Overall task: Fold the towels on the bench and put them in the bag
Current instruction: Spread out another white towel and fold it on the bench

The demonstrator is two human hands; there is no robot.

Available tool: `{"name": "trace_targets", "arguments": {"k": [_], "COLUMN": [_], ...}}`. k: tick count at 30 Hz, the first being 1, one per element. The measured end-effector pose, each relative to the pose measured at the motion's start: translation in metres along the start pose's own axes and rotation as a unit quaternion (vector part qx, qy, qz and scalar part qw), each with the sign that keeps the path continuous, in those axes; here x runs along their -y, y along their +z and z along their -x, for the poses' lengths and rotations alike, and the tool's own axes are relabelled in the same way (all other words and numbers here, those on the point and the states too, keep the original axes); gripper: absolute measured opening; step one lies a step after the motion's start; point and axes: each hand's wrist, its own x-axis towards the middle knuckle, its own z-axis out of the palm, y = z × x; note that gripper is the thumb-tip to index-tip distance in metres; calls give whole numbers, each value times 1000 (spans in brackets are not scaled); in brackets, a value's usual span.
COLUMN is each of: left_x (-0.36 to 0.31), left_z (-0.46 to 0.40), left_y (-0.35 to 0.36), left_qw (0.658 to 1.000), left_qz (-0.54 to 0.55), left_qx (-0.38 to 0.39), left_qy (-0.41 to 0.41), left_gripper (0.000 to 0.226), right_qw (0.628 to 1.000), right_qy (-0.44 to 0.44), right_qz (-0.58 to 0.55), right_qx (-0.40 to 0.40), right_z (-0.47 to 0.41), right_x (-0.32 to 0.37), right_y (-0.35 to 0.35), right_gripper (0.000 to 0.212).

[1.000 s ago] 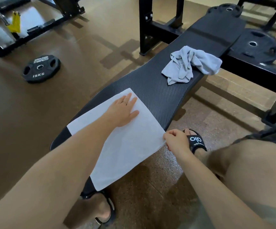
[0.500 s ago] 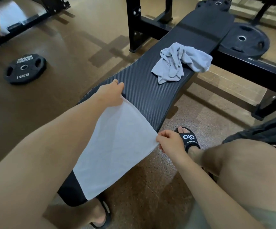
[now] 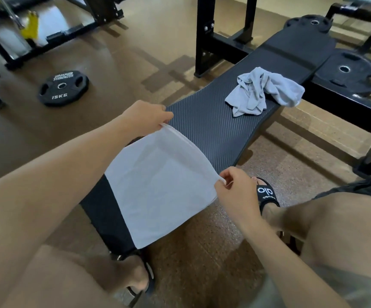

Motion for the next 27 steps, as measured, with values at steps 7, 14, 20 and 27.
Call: {"name": "trace_targets", "arguments": {"k": [7, 14, 20, 27], "left_x": [25, 20, 13, 25], "left_z": [96, 138, 152, 153], "left_y": [23, 67, 102, 119], "left_qw": [997, 987, 982, 936], "left_qz": [-68, -63, -25, 255], "left_qx": [19, 49, 54, -56], "left_qy": [-38, -142, -179, -238], "left_gripper": [28, 48, 52, 29], "right_qw": [972, 940, 931, 932], "right_qy": [-202, -260, -243, -225], "right_qz": [103, 179, 225, 222], "right_qx": [60, 126, 153, 178], "right_z": [73, 105, 113, 113], "right_x": [45, 49, 45, 34], "right_y": [45, 114, 142, 147], "right_gripper": [11, 6, 9, 8]}}
